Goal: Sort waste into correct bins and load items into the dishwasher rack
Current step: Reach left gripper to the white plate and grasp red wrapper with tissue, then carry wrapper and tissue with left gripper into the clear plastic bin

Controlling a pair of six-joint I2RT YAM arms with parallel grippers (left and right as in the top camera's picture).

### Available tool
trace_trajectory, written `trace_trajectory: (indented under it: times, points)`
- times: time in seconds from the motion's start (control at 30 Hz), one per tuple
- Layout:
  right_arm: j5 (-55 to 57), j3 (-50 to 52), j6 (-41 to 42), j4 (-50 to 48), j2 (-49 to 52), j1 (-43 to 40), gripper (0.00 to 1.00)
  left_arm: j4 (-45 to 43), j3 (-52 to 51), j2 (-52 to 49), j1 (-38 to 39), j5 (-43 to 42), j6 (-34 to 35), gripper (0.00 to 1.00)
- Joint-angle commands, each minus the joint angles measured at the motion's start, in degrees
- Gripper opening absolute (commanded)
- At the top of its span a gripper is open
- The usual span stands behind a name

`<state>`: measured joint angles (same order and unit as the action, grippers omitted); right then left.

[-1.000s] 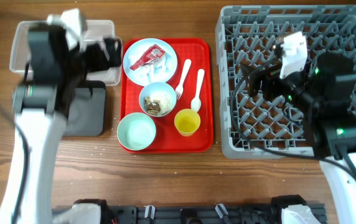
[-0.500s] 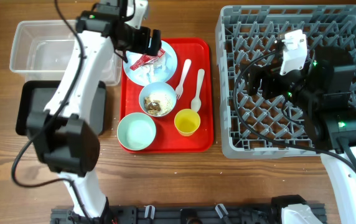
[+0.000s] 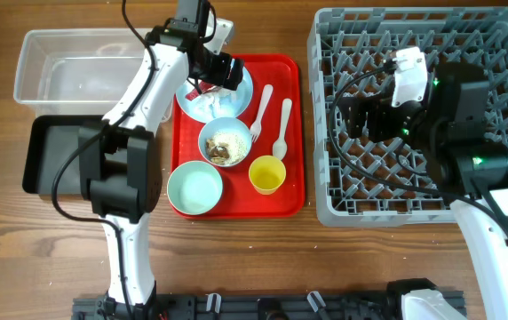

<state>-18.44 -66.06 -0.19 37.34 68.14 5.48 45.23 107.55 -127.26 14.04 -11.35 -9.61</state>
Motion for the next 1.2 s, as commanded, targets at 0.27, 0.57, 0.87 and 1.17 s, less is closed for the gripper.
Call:
trace_trajectory:
  times: [0.27, 0.57, 0.87, 1.17]
  points:
    - [-0.98, -1.33, 0.35, 1.14, 0.81, 0.24, 1.00, -1.75, 1.09, -7.52, 0.04, 2.45, -0.59, 0.96]
    - [-0.98, -1.33, 0.39, 1.31, 0.90, 0.24, 1.00, -0.63, 0.33, -8.52, 0.07, 2.43, -0.48, 0.41]
    - [-0.98, -1.33, 0.39, 2.36, 0.90, 0.24, 1.00, 0.63, 1.53, -7.08, 0.07, 2.21, 3.17, 0.04]
    - [-0.96, -1.33, 0.39, 2.40, 0.90, 0.24, 1.00, 6.64, 12.59, 4.31, -2.38, 1.84, 5.84, 0.04]
